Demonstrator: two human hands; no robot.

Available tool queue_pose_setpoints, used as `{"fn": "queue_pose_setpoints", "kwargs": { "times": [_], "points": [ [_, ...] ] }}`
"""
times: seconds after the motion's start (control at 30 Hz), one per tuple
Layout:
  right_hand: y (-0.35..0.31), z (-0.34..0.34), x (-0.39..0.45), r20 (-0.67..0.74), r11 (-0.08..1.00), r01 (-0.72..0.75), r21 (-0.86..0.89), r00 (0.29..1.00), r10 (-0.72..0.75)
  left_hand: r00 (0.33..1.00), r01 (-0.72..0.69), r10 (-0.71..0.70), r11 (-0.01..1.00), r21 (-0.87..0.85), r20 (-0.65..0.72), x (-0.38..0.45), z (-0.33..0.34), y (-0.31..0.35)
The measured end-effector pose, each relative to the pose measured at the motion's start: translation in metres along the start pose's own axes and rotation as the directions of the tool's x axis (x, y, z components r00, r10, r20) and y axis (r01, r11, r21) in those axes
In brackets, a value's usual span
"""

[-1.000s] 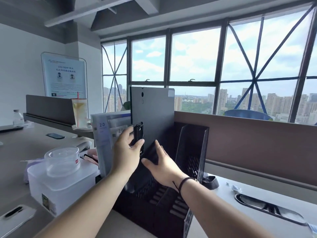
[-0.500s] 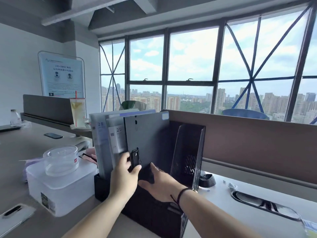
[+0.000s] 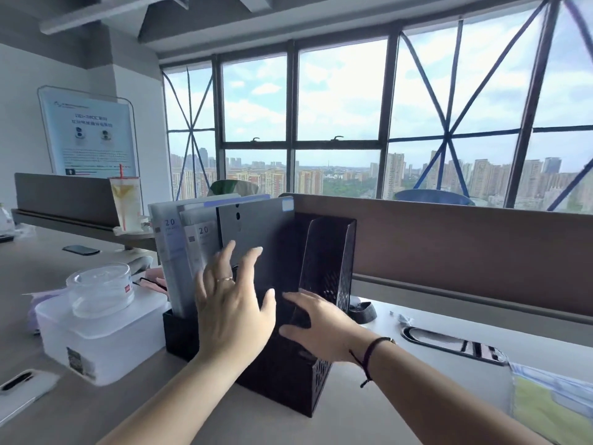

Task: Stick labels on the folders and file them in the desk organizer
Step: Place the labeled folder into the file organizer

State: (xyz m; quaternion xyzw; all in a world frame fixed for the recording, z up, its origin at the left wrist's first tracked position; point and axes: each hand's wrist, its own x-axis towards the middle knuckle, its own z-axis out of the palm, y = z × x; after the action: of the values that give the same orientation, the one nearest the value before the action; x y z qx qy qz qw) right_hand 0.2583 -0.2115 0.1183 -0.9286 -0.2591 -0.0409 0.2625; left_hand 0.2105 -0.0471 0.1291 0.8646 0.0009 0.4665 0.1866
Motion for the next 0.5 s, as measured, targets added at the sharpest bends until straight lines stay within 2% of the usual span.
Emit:
{"fn": "queue_pose_setpoints", "kwargs": {
  "times": [0.1,0.2,0.3,0.5],
  "points": [
    [0.031,-0.017,-0.041,-0.06,0.997,-0.073,-0.013,0.996,0.072,0.997,-0.067,0.067,0.998,0.004,0.04,-0.009,-0.004,0.024],
    [0.065,-0.037,-0.09,-0.101,0.985,-0.157,-0.074,0.984,0.15,0.97,-0.155,0.168,0.984,-0.086,0.174,-0.024,0.002,0.051],
    [0.091,-0.059,-0.146,-0.154,0.961,-0.265,-0.083,0.956,0.25,0.925,-0.168,0.221,0.968,-0.189,0.31,-0.043,0.015,0.085],
    [0.12,-0.104,-0.261,-0.214,0.887,-0.454,-0.085,0.878,0.429,0.8,-0.234,0.376,0.913,-0.334,0.468,-0.091,0.035,0.176]
  ]
}}
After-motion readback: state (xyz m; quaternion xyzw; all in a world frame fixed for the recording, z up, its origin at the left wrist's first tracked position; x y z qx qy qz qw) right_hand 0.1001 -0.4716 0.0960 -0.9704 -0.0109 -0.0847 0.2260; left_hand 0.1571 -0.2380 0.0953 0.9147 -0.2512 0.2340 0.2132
